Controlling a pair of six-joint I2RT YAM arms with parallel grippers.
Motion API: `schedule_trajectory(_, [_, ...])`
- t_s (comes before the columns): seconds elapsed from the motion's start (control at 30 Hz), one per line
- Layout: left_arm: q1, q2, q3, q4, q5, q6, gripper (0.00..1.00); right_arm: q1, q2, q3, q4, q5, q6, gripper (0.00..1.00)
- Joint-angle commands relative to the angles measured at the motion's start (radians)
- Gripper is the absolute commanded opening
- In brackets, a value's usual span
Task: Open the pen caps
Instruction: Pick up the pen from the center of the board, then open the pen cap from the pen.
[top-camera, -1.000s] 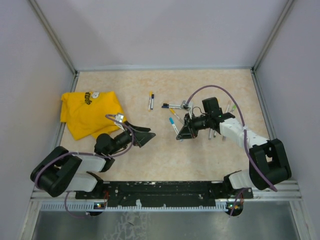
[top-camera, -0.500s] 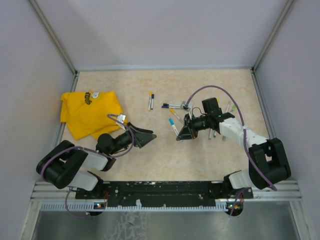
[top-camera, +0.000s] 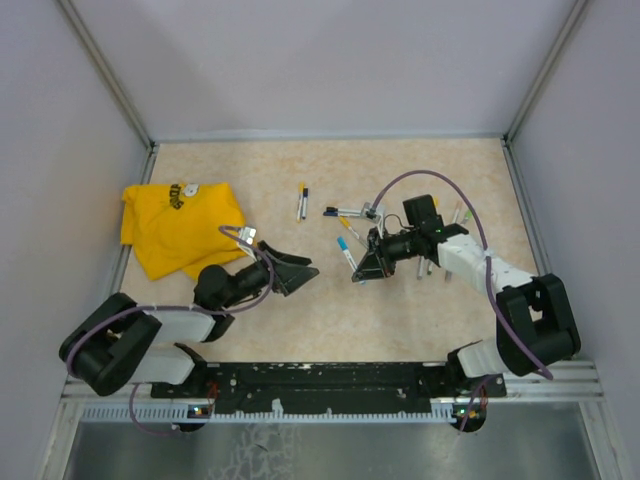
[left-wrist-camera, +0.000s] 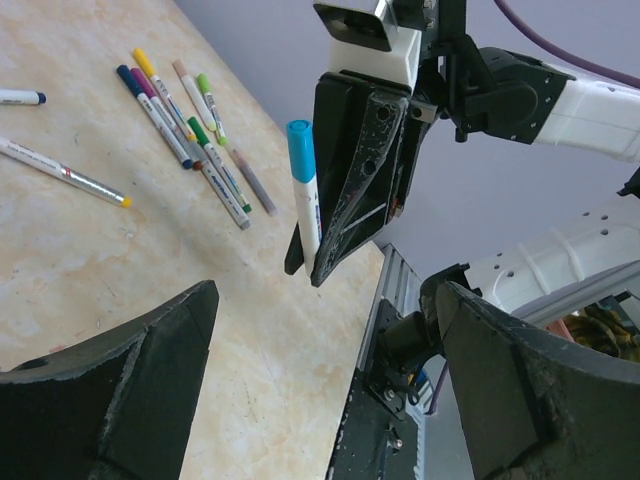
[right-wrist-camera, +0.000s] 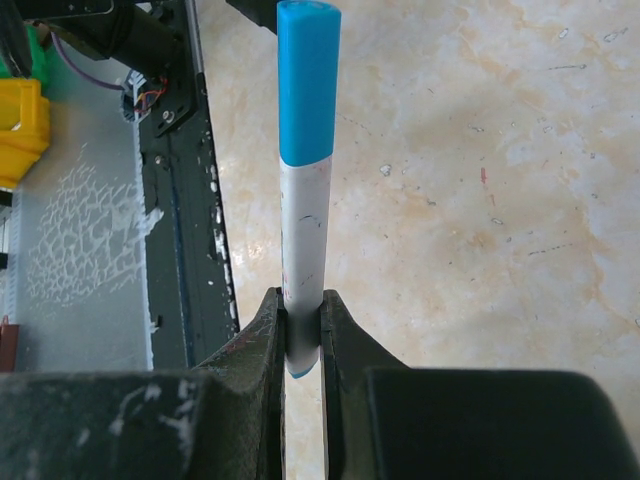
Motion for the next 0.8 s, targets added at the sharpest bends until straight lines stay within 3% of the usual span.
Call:
schedule_trajectory(0.0, [-0.015,-0.066,0.050,-0.137,-0.043,0.075,0.95,0.004,0.007,0.049,0.000,-0.036,-0.023,0.00])
schedule_trajectory(0.33, [-0.014,-0.017,0.064,-0.038,-0.037,0.026,0.95,0.013,0.009,0.054,-0.012,-0.048,-0.036,0.00])
schedule_trajectory(0.77, [-0.013,0.035,0.124,-0.111,-0.026,0.004,0.94,0.024,0.017,0.060,-0.021,-0.053,-0.046,0.00])
